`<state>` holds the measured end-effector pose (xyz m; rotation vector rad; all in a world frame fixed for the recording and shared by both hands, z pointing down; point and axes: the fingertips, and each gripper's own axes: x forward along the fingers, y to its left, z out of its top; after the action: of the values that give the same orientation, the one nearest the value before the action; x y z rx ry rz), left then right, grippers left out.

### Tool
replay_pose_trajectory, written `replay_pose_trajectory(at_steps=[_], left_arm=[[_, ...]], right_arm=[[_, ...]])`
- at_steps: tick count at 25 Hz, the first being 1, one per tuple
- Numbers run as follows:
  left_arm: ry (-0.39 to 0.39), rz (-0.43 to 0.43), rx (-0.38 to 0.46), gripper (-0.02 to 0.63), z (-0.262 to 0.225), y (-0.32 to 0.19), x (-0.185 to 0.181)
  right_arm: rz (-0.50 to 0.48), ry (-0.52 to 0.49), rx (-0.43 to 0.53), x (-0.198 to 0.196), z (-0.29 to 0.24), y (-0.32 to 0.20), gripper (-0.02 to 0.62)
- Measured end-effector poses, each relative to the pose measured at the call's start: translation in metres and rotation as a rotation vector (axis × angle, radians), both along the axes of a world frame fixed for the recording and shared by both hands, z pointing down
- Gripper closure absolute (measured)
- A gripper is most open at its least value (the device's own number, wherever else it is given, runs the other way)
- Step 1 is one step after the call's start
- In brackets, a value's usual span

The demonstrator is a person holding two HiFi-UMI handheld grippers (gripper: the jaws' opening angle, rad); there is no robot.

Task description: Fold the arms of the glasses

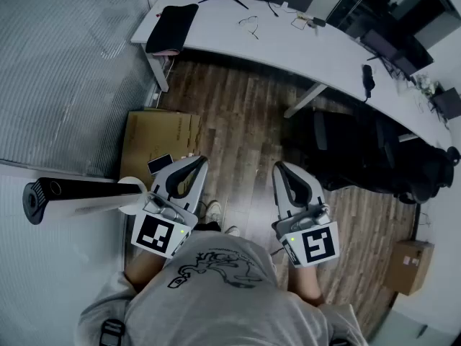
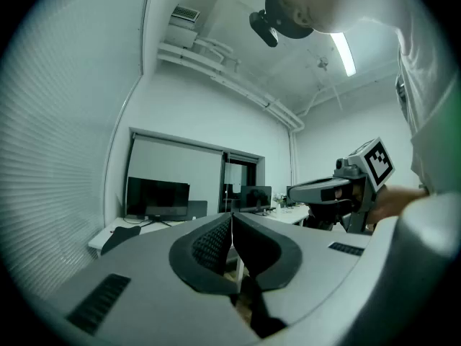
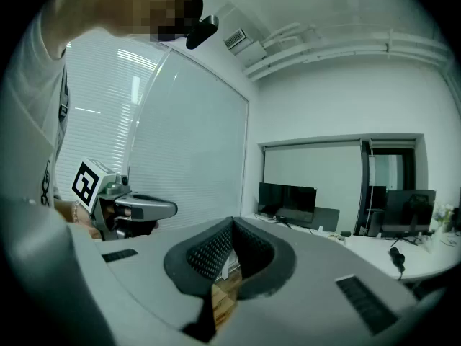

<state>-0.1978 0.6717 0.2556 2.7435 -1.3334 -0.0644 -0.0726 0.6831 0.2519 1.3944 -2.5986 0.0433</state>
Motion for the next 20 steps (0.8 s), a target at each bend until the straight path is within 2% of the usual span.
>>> replay_pose_trajectory(at_steps=[8, 11, 15, 20], left_arm=[[-0.002, 0.020, -0.013, 0.584, 0.004, -0.001, 0.001], [-0.034, 0.023, -0.033, 0.584, 0.011, -0.008, 0.004], [-0.043, 0.014, -0.030, 0.584, 0.015, -0.027, 0.010], [-0.101, 0.018, -0.058, 0.584, 0.023, -0.061, 0.027]], right_arm=[[0.018, -0.015, -0.011, 0.000, 0.005, -0.002, 0.586], [0.012, -0.024, -0.017, 0.003, 0.009, -0.010, 0.586], [0.009, -0.035, -0.007, 0.011, 0.014, -0.029, 0.586], [0.003, -0.042, 0.000, 0.028, 0.016, -0.066, 0.586]])
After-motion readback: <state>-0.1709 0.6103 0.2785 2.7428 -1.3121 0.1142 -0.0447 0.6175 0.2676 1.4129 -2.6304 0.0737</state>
